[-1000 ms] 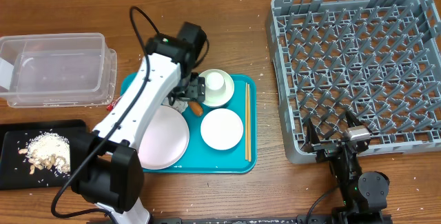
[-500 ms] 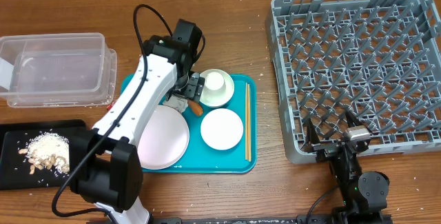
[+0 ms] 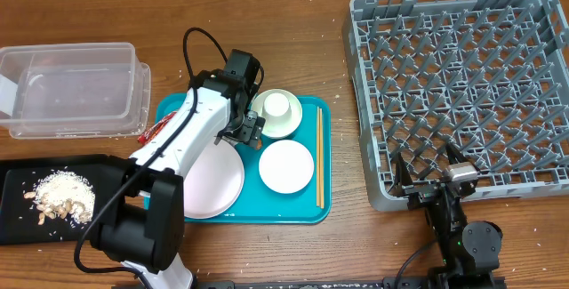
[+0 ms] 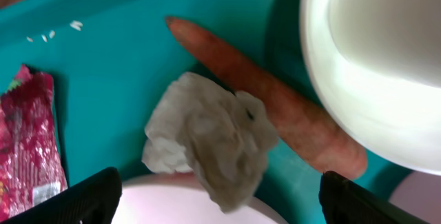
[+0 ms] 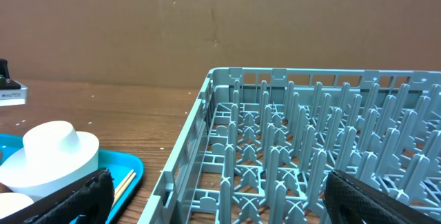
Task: Sort waste into correct bins and load items into the dishwasher
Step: 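Grasp the crumpled white tissue with the left gripper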
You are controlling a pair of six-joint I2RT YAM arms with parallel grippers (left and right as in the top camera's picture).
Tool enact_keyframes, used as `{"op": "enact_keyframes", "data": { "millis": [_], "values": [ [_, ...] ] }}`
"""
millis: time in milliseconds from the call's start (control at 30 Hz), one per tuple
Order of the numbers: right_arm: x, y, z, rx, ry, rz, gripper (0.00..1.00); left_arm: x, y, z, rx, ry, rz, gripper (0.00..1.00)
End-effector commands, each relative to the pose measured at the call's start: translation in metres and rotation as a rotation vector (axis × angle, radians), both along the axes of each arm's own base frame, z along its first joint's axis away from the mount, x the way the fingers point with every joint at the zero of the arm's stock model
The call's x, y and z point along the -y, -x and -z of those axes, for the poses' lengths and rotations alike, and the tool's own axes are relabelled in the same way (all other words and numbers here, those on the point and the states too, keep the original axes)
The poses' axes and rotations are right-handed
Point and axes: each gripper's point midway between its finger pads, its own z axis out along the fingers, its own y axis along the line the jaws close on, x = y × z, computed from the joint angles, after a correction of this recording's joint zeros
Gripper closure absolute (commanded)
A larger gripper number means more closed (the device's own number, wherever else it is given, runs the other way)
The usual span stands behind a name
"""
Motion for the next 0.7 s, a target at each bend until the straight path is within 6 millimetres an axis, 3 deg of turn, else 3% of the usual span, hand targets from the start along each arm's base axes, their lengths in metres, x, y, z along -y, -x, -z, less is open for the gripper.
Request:
{"op": "enact_keyframes", "data": {
  "millis": [0, 200, 433, 667],
  "values": [
    [0.001, 0.0, 0.002, 0.006, 0.003, 0.003, 0.0, -0.011, -0.003, 0.009, -0.008, -0.006, 0.023, 0.08],
    [0.001, 0.0, 0.002, 0.006, 0.003, 0.002, 0.0, -0.021, -0.009, 0.014, 0.001, 0.06, -0.022, 0.13],
    [0.001, 0.0, 0.002, 0.006, 0.003, 0.002, 0.0, -0.013, -0.009, 0.019, -0.022, 0.139, 0.002, 0.13],
    [0.001, 0.0, 0.002, 0.006, 0.003, 0.002, 0.0, -0.003, -0.002, 0.039, -0.093, 0.189, 0.032, 0.15]
  ]
}}
